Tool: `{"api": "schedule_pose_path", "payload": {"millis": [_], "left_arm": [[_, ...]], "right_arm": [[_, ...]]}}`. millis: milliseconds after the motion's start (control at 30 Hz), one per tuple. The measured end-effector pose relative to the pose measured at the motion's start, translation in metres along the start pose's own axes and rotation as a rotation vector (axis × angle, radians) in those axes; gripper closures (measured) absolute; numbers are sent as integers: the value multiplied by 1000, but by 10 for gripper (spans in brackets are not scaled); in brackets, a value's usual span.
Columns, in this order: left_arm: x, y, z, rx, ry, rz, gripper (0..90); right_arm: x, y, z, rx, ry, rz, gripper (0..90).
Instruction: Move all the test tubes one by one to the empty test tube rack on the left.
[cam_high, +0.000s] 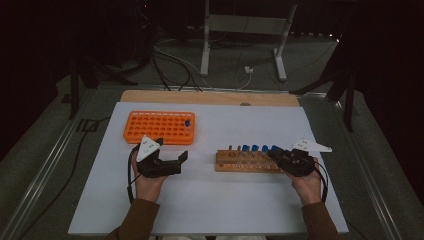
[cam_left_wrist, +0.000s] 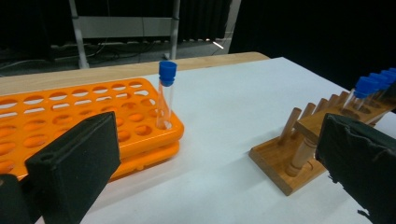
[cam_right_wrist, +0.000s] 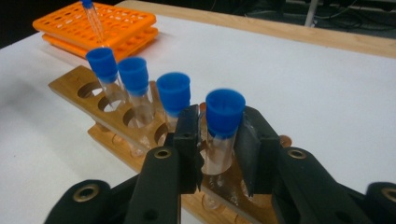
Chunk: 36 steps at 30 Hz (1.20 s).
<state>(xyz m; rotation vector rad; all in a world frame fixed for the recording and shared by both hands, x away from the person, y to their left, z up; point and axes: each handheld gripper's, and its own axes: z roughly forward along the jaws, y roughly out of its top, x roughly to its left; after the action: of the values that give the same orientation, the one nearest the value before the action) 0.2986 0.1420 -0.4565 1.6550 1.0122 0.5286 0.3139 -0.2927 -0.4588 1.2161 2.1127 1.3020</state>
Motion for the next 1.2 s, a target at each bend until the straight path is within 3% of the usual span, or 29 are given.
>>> {"api": "schedule_pose_path", "payload": {"millis": [167,633,1200], "left_arm": [[-3,3,1,-16,-9,1,9],[-7,3,2,-19,-16,6,10],[-9,3,3,-14,-20,13,10]], "right_arm": [[2,-2,3,19,0,-12,753],[2,-3,3,6,-5,-16,770],[1,0,-5,-55,-20,-5,771]]}}
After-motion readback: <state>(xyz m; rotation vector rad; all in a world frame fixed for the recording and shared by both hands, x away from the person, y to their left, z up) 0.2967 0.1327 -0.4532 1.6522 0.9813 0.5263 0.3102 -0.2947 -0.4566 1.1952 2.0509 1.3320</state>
